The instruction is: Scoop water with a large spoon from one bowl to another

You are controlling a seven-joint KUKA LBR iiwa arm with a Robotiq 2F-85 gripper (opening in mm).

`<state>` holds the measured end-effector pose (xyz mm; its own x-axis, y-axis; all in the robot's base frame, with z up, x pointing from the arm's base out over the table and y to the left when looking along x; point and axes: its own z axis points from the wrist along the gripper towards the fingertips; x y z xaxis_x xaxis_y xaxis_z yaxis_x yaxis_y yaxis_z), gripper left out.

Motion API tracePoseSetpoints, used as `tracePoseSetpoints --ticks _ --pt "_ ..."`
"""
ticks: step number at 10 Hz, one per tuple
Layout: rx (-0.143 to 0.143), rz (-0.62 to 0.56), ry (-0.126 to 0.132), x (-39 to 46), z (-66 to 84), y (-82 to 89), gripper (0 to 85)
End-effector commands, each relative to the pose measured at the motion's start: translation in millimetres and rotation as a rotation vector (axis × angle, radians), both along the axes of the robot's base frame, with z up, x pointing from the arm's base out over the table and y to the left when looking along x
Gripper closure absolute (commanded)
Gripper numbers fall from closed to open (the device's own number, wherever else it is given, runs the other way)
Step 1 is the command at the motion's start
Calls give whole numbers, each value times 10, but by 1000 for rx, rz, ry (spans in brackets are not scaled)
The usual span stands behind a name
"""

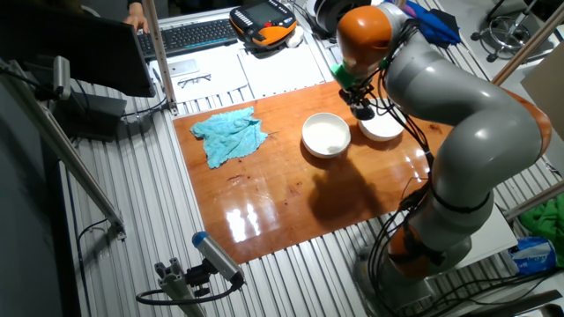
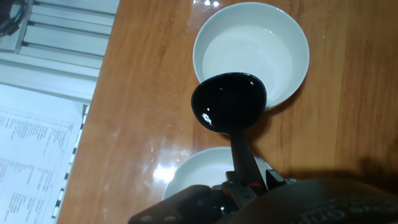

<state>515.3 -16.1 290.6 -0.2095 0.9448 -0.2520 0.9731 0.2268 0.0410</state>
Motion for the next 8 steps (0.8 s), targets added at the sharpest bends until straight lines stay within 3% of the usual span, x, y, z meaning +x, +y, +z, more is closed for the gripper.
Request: tracePoseSetpoints --ticks 1,8 --pt "-2 -2 0 4 9 27 850" --pt "-16 -33 4 6 71 391 850"
